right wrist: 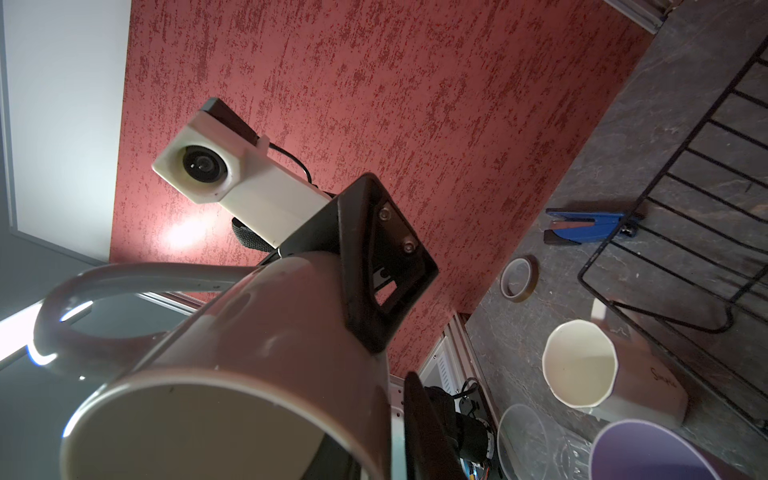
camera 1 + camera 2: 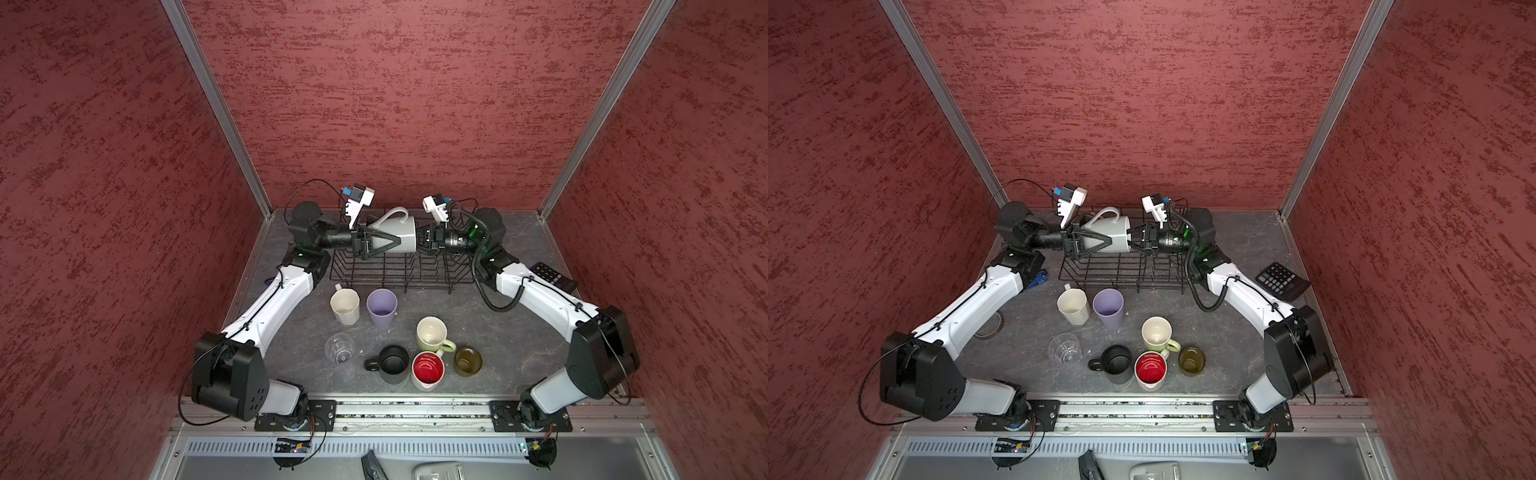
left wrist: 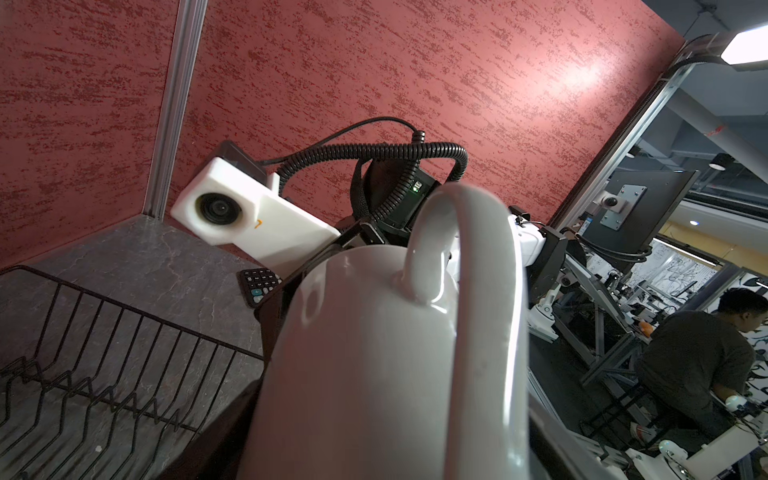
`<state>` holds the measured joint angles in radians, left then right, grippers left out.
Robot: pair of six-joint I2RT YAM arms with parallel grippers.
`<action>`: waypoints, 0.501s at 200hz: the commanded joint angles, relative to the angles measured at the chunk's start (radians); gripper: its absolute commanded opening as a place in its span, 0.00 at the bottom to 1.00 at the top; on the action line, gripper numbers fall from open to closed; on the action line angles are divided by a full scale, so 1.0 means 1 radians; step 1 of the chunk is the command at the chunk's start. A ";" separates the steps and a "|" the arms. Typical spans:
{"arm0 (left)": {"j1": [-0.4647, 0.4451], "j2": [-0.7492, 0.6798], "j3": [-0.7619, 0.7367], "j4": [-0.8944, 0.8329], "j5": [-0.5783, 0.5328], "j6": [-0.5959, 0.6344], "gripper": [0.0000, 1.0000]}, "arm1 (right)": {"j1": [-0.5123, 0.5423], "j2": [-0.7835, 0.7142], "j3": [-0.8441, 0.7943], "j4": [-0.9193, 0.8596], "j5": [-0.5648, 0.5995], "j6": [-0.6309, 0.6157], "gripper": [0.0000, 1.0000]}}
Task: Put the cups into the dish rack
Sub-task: 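Grasp the white mug body with the left gripper beside the right gripper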
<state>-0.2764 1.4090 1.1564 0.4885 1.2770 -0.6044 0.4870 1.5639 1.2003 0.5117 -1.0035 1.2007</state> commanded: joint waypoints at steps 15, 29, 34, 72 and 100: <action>0.000 -0.031 0.057 -0.068 -0.025 0.051 0.00 | -0.022 -0.009 0.003 -0.017 0.056 -0.005 0.29; 0.003 -0.033 0.060 -0.093 -0.035 0.068 0.00 | -0.032 -0.015 -0.002 -0.037 0.064 -0.014 0.31; 0.003 -0.033 0.061 -0.103 -0.042 0.071 0.00 | -0.035 -0.015 -0.002 -0.036 0.062 -0.014 0.29; 0.003 -0.025 0.063 -0.121 -0.051 0.077 0.00 | -0.035 -0.009 -0.006 -0.022 0.062 -0.002 0.07; 0.001 -0.019 0.065 -0.116 -0.067 0.076 0.00 | -0.033 -0.013 -0.008 -0.016 0.056 0.005 0.00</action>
<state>-0.2741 1.4082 1.1858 0.3367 1.2266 -0.5671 0.4606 1.5639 1.1961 0.4870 -0.9756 1.1702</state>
